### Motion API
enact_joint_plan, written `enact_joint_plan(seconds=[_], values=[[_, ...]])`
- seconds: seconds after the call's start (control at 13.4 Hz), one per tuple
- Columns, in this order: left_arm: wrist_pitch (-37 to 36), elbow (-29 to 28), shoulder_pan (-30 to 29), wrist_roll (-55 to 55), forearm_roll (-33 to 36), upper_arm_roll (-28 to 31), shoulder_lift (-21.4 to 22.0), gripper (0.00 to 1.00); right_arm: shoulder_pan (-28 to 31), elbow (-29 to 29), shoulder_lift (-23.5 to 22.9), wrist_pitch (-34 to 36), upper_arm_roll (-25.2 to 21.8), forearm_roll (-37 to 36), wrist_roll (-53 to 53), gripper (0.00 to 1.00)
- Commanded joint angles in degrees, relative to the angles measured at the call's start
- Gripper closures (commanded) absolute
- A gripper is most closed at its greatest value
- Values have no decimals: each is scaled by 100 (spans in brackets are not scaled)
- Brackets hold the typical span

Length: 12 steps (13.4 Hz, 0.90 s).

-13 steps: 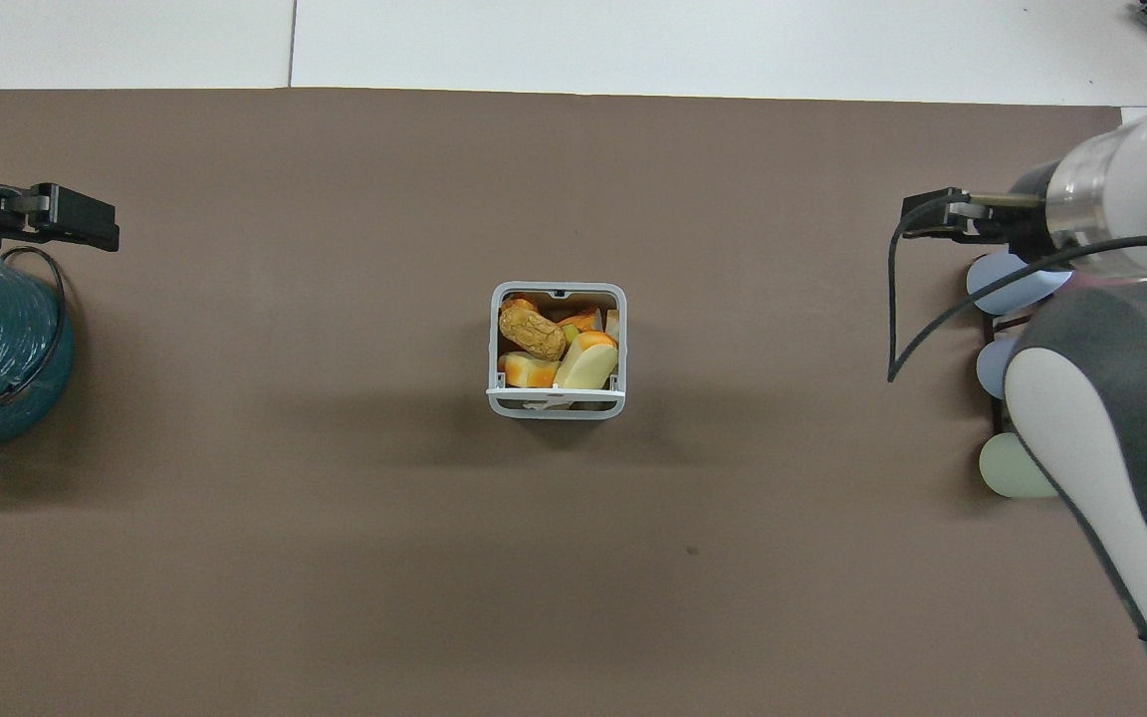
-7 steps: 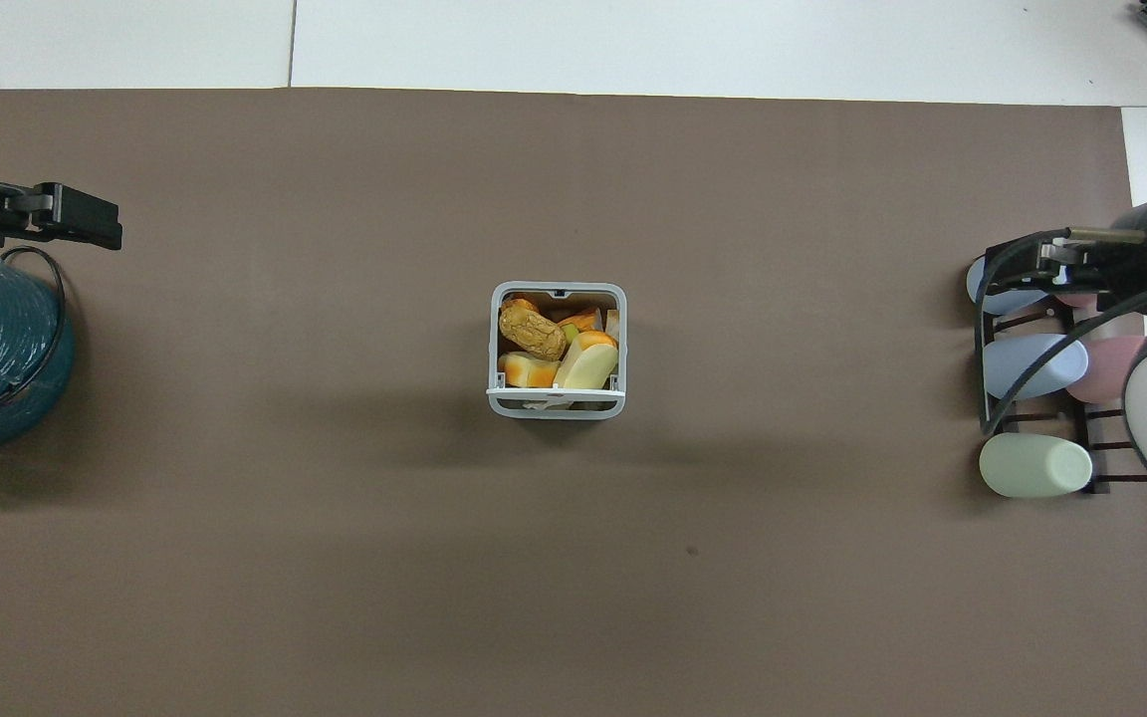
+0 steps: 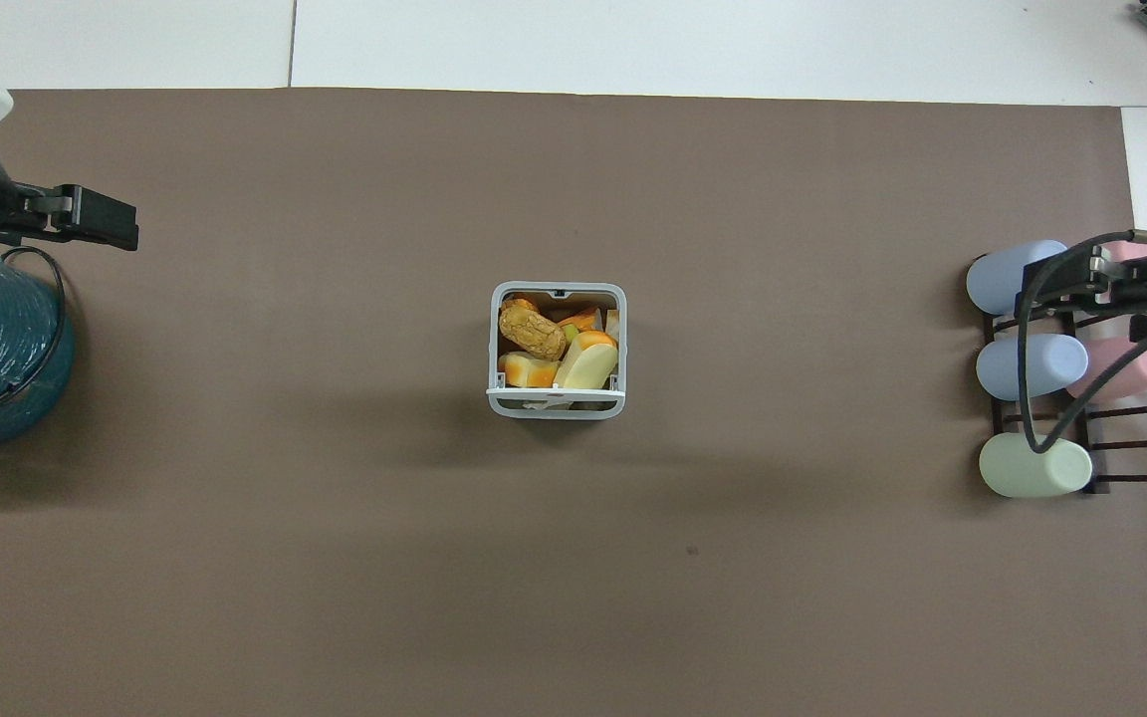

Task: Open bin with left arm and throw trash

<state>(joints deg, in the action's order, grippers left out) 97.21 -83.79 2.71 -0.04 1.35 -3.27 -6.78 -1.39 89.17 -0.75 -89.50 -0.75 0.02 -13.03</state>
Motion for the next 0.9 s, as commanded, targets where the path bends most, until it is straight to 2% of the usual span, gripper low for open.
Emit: enact_joint_plan(seconds=[0.0,0.82], values=[[158,-234,19,74,137,46,177,0,-63,21,-13,91,-30,113,125,0],[184,-243,-34,74,128,81,177,0,-89,241,40,3,-13,113,231,0]])
